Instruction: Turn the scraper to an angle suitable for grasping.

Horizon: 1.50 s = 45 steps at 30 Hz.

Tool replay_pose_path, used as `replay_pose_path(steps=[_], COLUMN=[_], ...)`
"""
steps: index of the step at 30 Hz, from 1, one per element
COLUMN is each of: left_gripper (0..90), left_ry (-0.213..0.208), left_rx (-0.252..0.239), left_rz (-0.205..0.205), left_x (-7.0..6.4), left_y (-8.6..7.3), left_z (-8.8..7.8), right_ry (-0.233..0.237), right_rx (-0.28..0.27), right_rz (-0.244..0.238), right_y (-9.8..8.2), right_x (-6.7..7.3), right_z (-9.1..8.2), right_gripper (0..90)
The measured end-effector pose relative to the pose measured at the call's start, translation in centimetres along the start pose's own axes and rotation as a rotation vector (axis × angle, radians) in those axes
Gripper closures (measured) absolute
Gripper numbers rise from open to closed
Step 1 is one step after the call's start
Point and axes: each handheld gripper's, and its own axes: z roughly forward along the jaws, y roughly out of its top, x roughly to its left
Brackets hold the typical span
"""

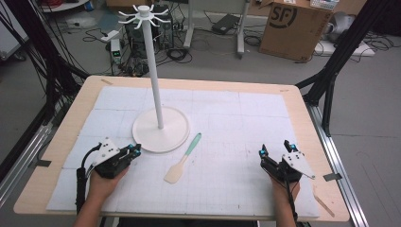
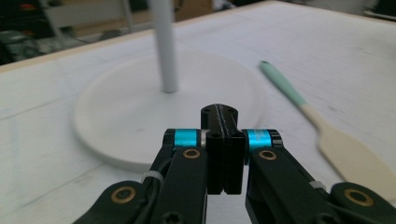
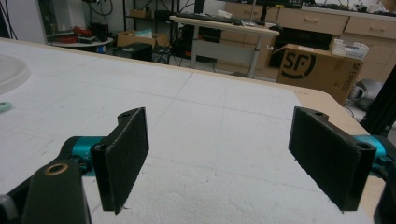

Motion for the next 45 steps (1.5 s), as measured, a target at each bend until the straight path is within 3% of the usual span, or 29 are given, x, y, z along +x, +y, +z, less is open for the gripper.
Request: replay_pose_path(steps=[8,14,20,26,32,41,45], left_gripper=[89.9,89.9,89.9,89.8,90.0,90.0,90.0], left_ry=[-0.181,-0.254,-0.272,-0.273,-0.299,-0.333,-0.319], left_rx=[0.036,0.037,0.051,0.074,0.087,0.128,0.144], left_rz=[0.016,0.033,0.065,0.049,0.083,0.073,0.059], left_x=[-1.2,-2.7,-4.1,-4.8,-5.5,-6.2,-6.2], left_y=[0.5,0.9,1.0,1.1,1.0,1.5,1.7], left_z=[1.5,2.9,4.0,5.0,5.7,7.6,8.2], right_ry=[0.002,0.001,0.001,-0.001,-0.001,0.001,0.0], right_rx=[0.0,0.001,0.002,-0.001,-0.001,0.001,0.002], right_rz=[-0.01,-0.01,-0.01,-0.02,-0.021,-0.025,-0.028], right_y=[0.0,0.0,0.0,0.0,0.0,0.0,0.0], right_x=[0.0,0.0,0.1,0.1,0.2,0.2,0.2], right_z=[0.0,0.0,0.0,0.0,0.0,0.0,0.0], right_gripper=[19.1,19.1,19.1,19.1,19.0,19.1,19.1])
